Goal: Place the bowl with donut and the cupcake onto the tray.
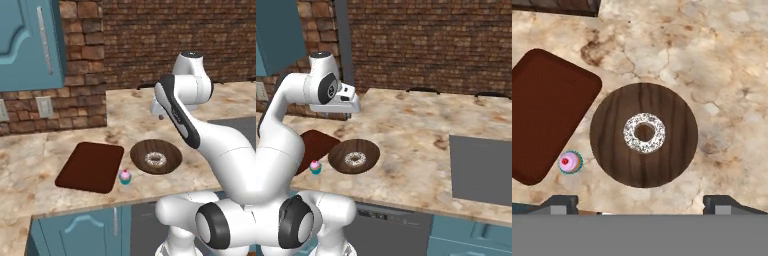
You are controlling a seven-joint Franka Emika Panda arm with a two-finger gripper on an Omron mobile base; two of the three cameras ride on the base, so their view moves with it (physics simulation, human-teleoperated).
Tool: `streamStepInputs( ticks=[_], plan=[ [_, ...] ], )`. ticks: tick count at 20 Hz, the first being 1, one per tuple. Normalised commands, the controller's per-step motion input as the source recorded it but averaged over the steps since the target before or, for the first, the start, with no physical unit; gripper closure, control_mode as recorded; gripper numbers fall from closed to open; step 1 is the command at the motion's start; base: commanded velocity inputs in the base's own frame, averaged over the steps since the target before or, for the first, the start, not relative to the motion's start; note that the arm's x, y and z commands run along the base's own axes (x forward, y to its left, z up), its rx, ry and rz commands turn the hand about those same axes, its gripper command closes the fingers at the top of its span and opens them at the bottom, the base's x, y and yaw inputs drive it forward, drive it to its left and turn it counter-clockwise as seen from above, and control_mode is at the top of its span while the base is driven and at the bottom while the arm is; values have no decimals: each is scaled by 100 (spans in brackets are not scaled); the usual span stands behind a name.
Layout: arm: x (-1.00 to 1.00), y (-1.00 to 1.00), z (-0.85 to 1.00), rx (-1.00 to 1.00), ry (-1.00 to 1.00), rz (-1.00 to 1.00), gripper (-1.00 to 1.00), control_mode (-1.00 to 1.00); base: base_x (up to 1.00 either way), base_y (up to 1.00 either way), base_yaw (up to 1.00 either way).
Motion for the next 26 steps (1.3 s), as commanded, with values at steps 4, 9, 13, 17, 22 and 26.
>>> streamStepInputs(
  ticks=[4, 9, 13, 17, 22, 26],
  plan=[
    [0, 0, 0, 0, 0, 0, -100, 100, 25, 45, 0],
    [0, 0, 0, 0, 0, 0, -100, 100, 34, 33, 0],
    [0, 0, 0, 0, 0, 0, -100, 100, 40, 31, 0],
    [0, 0, 0, 0, 0, 0, -100, 100, 33, 29, 0],
    [0, 0, 0, 0, 0, 0, -100, 100, 9, 34, 0],
    [0, 0, 0, 0, 0, 0, -100, 100, 0, 41, 0]
  ],
)
